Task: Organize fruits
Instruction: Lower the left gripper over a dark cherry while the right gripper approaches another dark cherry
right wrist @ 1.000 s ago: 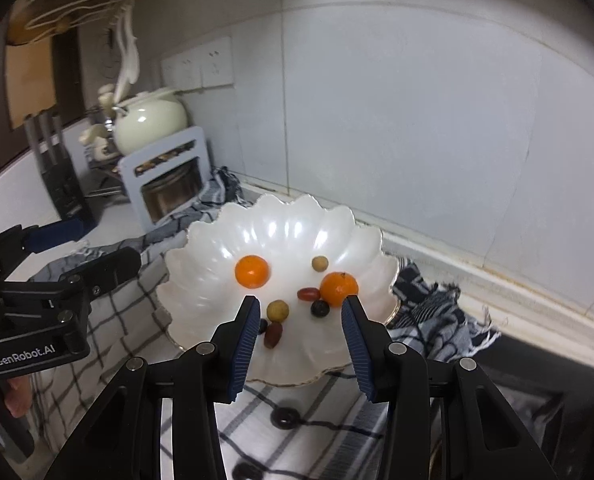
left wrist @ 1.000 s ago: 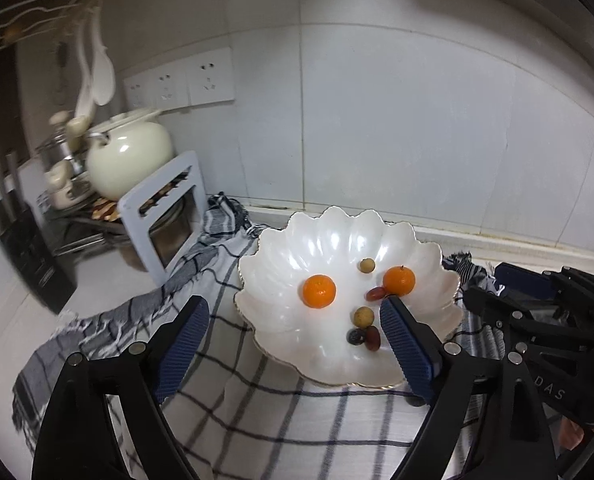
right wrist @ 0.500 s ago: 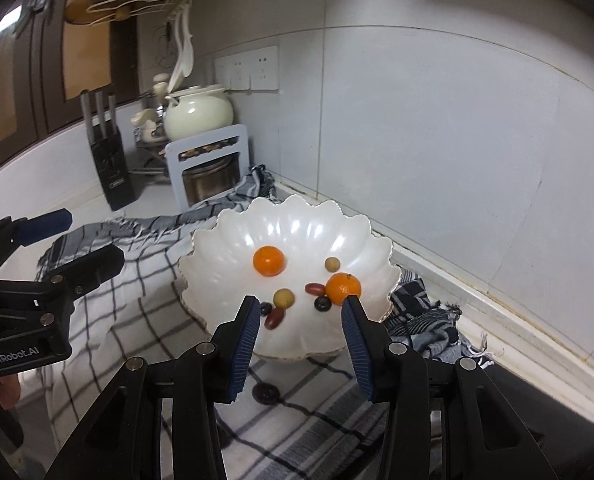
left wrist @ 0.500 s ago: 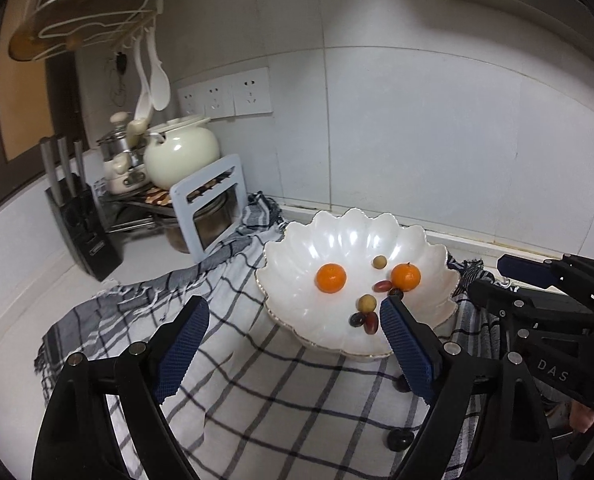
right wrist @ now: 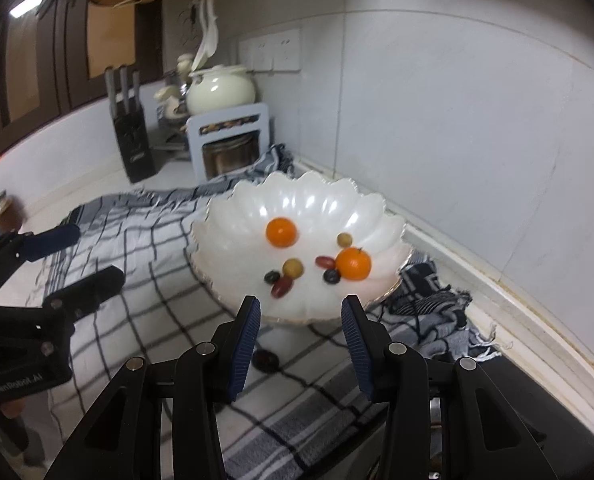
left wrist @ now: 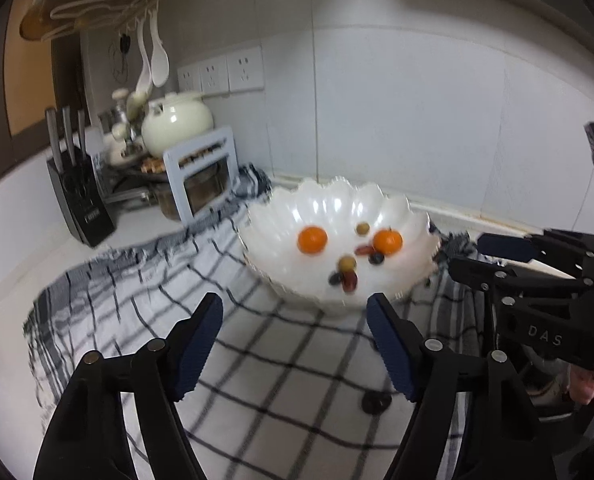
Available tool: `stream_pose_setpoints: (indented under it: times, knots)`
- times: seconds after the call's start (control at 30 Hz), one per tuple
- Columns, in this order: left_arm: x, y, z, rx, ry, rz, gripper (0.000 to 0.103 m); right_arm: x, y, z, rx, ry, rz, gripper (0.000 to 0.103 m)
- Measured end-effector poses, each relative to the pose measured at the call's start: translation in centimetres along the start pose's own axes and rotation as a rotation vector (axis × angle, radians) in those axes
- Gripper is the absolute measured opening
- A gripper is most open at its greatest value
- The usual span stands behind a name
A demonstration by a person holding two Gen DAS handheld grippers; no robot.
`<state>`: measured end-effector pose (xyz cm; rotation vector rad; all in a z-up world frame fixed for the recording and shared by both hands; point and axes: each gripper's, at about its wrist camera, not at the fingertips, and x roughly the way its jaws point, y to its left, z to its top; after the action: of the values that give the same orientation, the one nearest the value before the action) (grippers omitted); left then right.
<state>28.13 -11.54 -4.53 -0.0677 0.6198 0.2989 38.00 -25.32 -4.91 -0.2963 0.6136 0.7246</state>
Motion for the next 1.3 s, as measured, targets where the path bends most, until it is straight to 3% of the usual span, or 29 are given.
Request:
stream_pose_setpoints:
  times: [0.3,0.6,0.87,1.3]
  knots:
    - [1.1,-1.1,-3.9,-0.029,0.064,0.019,0.061,2.8,1.1,-2.1,-0.087,0.109,0.087,0.043]
    - [2.3,-3.5,-6.6,0.002,0.106,-0.017,0.05,5.7,1.4,-3.1,-0.118,0.186,0.148,0.043]
    - [4.0,-4.6,-7.6,0.003,0.156,-0.05,0.041,7.9,1.5,-3.4,-0.115,0.234,0.189,0.04]
    - [5.9,-5.8,-8.5,0.004,0.204,-0.106,0.036,10.3,1.3,-3.6,-0.09,0.327,0.225,0.037]
